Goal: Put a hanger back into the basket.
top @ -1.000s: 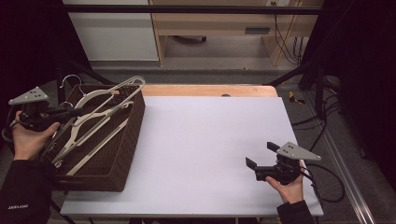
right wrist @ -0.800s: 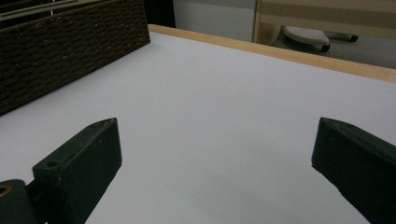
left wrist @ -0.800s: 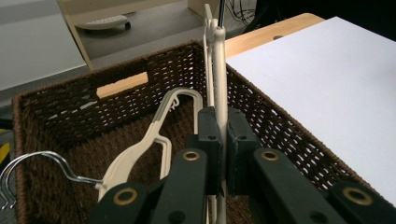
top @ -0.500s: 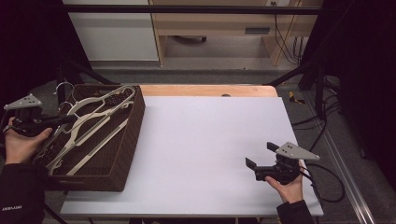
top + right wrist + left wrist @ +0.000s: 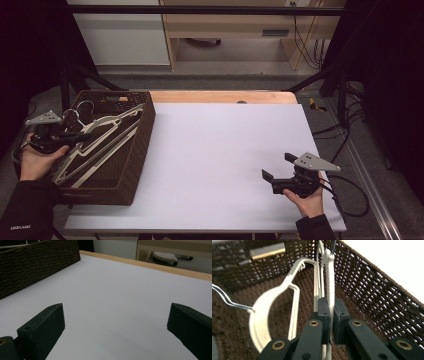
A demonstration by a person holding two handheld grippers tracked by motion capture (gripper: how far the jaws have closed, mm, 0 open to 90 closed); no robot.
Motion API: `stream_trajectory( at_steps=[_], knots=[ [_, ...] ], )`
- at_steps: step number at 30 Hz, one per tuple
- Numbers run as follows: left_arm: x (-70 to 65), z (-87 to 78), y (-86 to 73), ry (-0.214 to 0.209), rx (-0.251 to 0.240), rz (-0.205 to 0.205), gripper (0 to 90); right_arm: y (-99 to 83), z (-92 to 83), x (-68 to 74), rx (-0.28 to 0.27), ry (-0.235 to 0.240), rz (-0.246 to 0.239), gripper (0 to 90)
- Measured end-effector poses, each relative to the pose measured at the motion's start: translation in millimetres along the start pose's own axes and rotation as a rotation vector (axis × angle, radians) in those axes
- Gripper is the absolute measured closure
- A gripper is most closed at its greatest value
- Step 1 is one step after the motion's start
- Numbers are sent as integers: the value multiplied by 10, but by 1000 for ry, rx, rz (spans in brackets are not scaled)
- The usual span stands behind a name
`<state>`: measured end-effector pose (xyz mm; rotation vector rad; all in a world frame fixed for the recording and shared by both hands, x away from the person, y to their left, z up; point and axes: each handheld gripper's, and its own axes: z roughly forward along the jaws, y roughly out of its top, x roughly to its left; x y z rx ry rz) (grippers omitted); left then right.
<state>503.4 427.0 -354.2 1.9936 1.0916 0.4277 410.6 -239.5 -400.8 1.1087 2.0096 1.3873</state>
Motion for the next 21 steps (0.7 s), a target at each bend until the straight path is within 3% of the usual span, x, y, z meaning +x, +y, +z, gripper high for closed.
stream_trajectory(
  at_steps=[5,7,9,12,14,18,21],
  knots=[
    [28,112,-137,0,54,-54,839,1,0,1,1,3,0,16],
    [53,101,-169,-17,35,-103,830,1,0,-1,1,1,1,16],
    [45,99,-168,-13,39,-119,825,0,2,1,1,2,1,16],
    [-5,90,-144,68,72,-101,807,-3,14,6,4,4,-1,15],
    [-27,55,-145,121,71,-110,755,-4,15,7,4,5,-3,14],
    [-49,-88,-170,219,10,-123,638,-2,7,-1,3,5,-6,14],
    [-78,-201,-197,263,-41,-131,587,-2,11,4,3,3,-2,14]
  ],
)
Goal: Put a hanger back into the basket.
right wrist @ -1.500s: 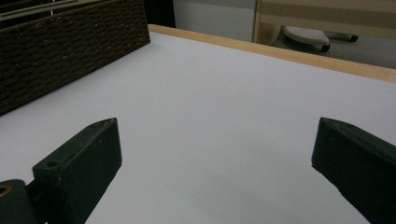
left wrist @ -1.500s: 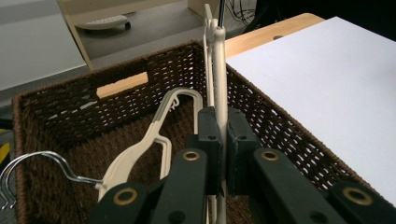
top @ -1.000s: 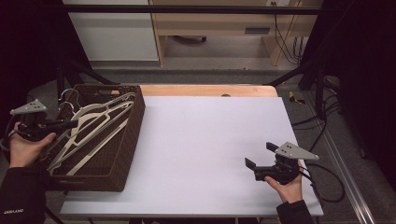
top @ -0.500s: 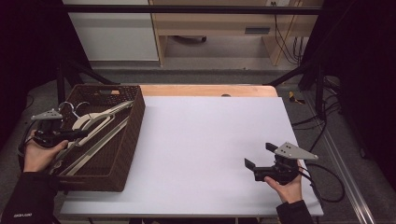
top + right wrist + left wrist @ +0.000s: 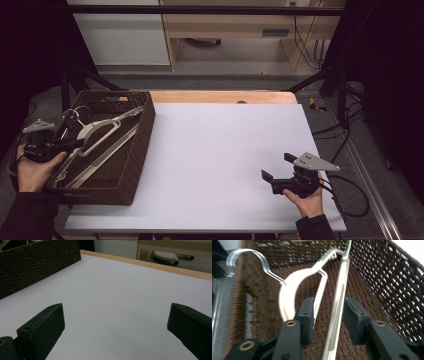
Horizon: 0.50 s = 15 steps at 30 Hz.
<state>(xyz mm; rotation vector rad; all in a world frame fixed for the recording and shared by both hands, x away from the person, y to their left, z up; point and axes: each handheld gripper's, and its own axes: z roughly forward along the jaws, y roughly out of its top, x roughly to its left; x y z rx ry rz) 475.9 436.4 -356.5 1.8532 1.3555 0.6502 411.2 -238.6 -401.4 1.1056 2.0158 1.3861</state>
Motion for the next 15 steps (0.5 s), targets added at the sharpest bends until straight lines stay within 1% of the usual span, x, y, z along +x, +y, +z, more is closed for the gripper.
stream_trajectory(
  at_steps=[2,3,4,6,7,8,10,11,12,15],
  knots=[
    [-4,-80,-15,-9,-25,3,586,-1,4,2,1,1,2,14],
    [-19,-104,-22,-4,-42,1,582,-2,5,2,3,3,1,14],
    [-32,-130,-28,-7,-47,8,571,-2,6,2,4,4,-1,14],
    [-73,-174,-38,-15,-60,13,552,-2,10,5,4,2,2,14],
    [-107,-194,-45,-25,-80,16,541,-3,7,2,6,4,-2,13],
    [-154,-218,-53,-50,-101,15,529,-2,5,3,3,5,-2,13],
    [-236,-249,-68,-71,-139,19,499,1,0,1,-2,1,2,13],
    [-289,-264,-75,-86,-152,27,481,1,-6,-5,-3,3,-3,13],
    [-343,-275,-84,-101,-166,33,467,3,-8,-1,-4,0,3,12],
    [-523,-294,-111,-145,-196,49,426,3,-16,-3,-10,1,1,11]
  ],
)
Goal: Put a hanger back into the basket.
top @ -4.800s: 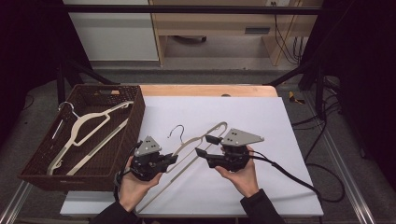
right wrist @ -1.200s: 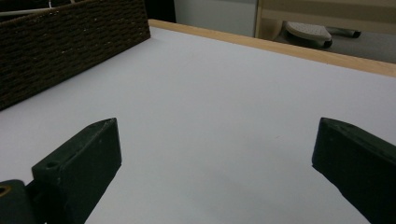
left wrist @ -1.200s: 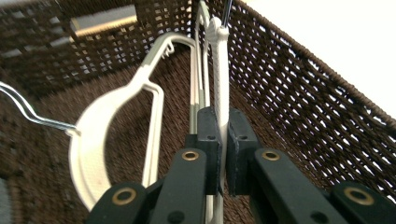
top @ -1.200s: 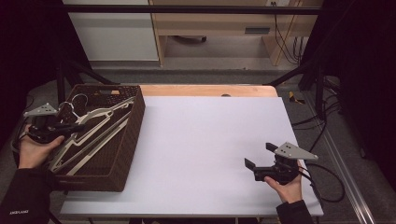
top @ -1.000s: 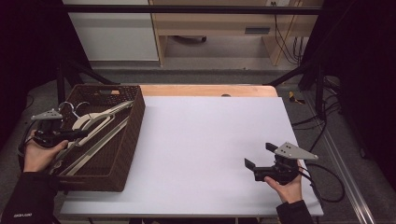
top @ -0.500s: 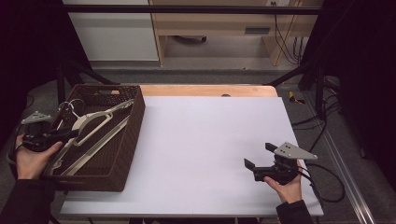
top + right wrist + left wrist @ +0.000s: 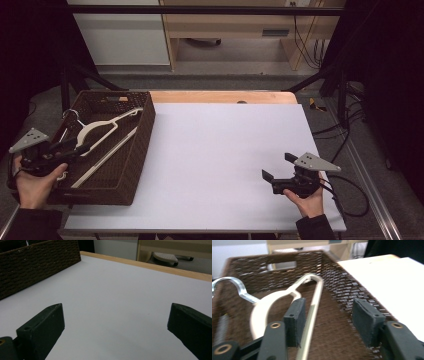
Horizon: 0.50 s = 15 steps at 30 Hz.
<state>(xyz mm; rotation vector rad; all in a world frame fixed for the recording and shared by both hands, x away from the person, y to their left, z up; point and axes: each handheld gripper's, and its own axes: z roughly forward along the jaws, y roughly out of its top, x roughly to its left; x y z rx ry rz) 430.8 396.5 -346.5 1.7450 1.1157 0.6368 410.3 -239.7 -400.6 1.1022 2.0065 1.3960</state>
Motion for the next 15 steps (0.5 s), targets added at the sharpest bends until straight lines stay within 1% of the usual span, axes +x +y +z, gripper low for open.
stream_trajectory(
  at_steps=[2,6,7,9,10,12,13,14,15],
  knots=[
    [-129,6,-13,-35,-26,4,395,-1,-5,1,0,2,0,11],
    [-405,53,-40,-94,-59,24,312,-3,-8,0,-2,3,-4,10],
    [-492,78,-48,-112,-65,31,288,-3,-7,1,-4,2,-3,10],
    [-596,111,-59,-130,-66,54,242,-5,-13,-1,-9,2,-2,10],
    [-660,139,-71,-147,-71,53,224,-6,-18,-6,-11,1,-3,10],
    [-768,192,-99,-163,-71,70,182,-10,-30,-10,-13,-1,4,10],
    [-816,221,-115,-166,-66,86,167,-11,-38,-13,-15,1,6,10],
    [-872,258,-135,-165,-50,101,133,-14,-44,-17,-17,-1,5,10],
    [-901,275,-147,-166,-42,109,109,-14,-53,-17,-19,0,9,10]
  ],
)
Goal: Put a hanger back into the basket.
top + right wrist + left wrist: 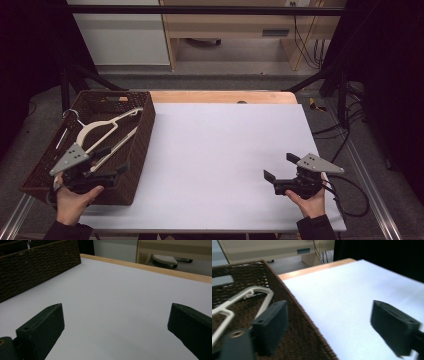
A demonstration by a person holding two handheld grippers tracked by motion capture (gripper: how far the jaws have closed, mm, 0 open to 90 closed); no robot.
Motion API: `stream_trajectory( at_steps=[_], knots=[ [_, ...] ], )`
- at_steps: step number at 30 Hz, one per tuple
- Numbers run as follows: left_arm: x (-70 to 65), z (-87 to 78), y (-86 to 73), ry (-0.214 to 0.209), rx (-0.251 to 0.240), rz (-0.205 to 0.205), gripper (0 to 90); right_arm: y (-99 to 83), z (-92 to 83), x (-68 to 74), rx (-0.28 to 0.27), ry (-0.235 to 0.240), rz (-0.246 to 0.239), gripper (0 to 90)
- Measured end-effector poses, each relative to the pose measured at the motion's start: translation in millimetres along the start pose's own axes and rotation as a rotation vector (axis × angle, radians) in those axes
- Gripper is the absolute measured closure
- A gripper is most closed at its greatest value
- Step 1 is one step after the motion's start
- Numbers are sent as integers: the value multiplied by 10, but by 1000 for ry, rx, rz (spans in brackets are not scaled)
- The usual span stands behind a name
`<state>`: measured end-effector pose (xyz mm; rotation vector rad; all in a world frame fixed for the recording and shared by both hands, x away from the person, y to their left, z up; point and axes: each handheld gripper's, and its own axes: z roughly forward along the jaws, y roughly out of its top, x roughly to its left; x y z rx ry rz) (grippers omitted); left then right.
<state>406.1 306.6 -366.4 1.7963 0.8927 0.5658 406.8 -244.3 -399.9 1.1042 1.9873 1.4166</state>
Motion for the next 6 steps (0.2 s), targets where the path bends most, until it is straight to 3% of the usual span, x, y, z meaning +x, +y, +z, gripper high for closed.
stream_trajectory(
  at_steps=[6],
  knots=[
    [-97,116,-77,-21,24,16,92,-4,-29,-16,-6,-3,-6,10]
  ],
)
